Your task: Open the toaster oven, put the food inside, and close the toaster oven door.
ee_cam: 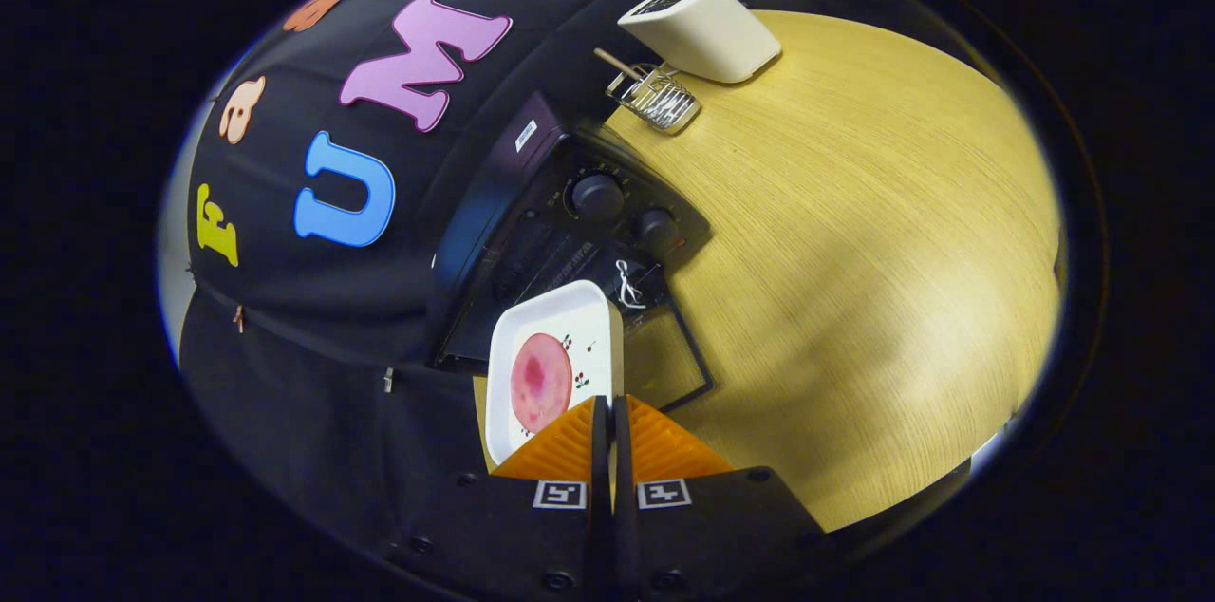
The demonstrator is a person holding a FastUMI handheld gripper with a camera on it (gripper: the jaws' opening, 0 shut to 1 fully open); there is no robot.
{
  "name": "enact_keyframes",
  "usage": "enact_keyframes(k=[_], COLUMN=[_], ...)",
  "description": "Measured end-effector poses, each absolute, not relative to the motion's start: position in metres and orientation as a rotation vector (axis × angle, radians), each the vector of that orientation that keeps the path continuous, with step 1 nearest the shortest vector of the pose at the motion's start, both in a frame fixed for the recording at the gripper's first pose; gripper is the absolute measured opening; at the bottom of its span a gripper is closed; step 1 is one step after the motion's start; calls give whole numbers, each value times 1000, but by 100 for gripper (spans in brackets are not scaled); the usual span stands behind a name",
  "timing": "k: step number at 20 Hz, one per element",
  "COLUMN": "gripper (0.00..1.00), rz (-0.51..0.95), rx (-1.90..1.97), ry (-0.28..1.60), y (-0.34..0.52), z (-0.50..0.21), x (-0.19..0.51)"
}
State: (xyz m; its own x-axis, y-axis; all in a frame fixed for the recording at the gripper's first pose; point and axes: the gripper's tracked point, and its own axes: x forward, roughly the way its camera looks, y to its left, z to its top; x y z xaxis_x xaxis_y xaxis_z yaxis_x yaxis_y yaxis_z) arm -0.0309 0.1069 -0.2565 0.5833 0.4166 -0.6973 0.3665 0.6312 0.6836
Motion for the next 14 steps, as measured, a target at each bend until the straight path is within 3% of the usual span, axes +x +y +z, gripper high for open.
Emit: enact_keyframes(k=[14], gripper=[5], rz=[-171], rx=[1098], ry=[817], y=[163], z=[-303], x=[80])
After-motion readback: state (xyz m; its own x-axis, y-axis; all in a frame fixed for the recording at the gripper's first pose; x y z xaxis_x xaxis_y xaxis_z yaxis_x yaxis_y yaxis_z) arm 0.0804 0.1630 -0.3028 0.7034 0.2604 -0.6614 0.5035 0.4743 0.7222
